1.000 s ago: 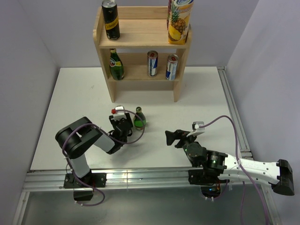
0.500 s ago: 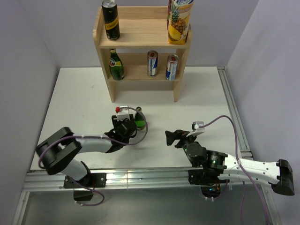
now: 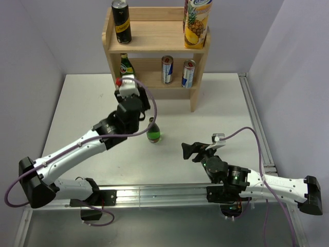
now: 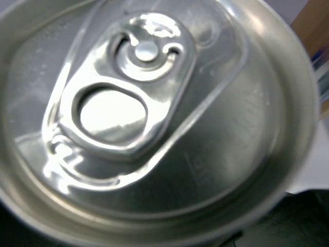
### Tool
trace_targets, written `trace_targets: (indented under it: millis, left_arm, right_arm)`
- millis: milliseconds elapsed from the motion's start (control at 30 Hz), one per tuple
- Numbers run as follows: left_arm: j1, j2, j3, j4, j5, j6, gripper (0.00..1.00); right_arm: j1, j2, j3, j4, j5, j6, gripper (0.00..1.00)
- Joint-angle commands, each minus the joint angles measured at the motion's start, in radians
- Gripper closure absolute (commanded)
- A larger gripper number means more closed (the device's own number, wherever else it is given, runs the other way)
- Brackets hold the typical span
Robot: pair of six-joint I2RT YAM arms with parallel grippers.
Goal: Place and organize the beverage onto the shelf
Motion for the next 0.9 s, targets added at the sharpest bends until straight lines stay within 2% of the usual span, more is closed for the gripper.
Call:
trace_targets:
  millis: [0,233,367,400,633,867]
  left_arm:
    - [0.000,0.052,0.256,-0.005,0.000,0.165,1.00]
    - [0.063,0.236,0.696,-0.100,0.055,0.277,1.00]
    - [0.095,0.340,0.873,-0.087,0.066,0.359,1.00]
    - [0.103,0.357,0.873,-0.084,0.070,0.369,1.00]
    - [0.135,0.530,1.138,-0.061,0.070,0.486,1.00]
    - [0.149,0.612,1.249,0.021,0.066,0.554,1.00]
  right_arm:
    - [0.006,0.006,0.024,0.022,0.028,-0.005,0.06]
    - [0.008,-0.020,0.013,0.009,0.054,0.001,0.07]
    - [0.008,-0.080,-0.004,0.001,0.071,0.009,0.07]
    - [0.006,-0.090,-0.007,0.001,0.071,0.009,0.07]
    - [0.006,-0.103,-0.013,-0.013,0.072,0.006,0.07]
    - [0.008,-0.107,-0.018,-0.010,0.071,0.003,0.07]
